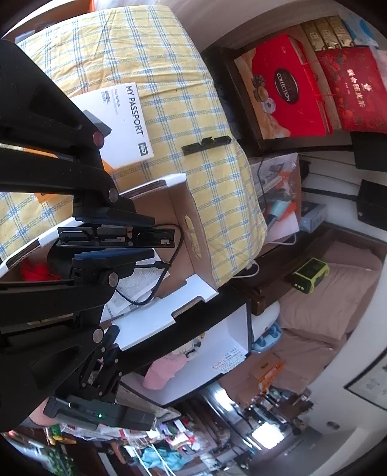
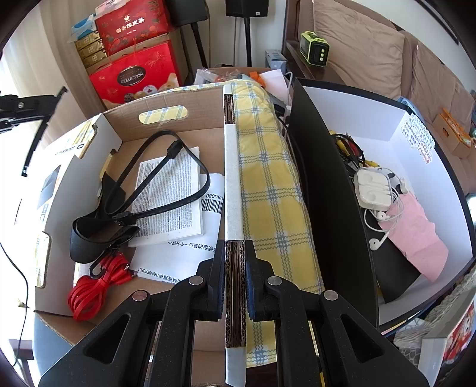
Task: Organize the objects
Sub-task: 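Carry the black bracket into the tray and open the left tool, then reach the left tool to the second black bracket and grasp it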
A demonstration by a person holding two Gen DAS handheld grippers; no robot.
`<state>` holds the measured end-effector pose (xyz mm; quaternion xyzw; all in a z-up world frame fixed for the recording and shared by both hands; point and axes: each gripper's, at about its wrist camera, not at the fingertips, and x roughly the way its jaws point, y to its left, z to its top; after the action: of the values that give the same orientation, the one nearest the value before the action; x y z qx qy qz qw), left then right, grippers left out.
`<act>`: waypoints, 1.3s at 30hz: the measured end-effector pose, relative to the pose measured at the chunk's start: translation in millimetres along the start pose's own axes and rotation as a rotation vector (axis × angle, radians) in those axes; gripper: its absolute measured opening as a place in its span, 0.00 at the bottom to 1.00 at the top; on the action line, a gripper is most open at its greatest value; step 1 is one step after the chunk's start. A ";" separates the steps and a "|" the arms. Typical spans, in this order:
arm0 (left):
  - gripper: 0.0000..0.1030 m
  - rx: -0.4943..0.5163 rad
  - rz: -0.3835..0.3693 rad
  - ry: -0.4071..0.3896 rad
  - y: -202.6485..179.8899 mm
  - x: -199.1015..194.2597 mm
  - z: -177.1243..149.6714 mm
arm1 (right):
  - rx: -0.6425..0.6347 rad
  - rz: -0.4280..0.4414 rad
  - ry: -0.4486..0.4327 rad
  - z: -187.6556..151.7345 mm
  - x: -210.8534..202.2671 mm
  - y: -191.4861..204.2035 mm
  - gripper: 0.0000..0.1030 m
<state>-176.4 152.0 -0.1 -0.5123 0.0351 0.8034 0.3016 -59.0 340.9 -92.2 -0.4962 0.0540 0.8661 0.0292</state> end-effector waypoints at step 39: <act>0.81 -0.216 0.124 0.024 76.1 24.5 35.5 | -0.002 0.007 0.011 -1.2 1.9 -0.8 0.09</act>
<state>-251.7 113.9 -23.3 -0.5481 -0.0165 0.8135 0.1939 -58.8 341.5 -94.4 -0.5006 0.0549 0.8636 0.0255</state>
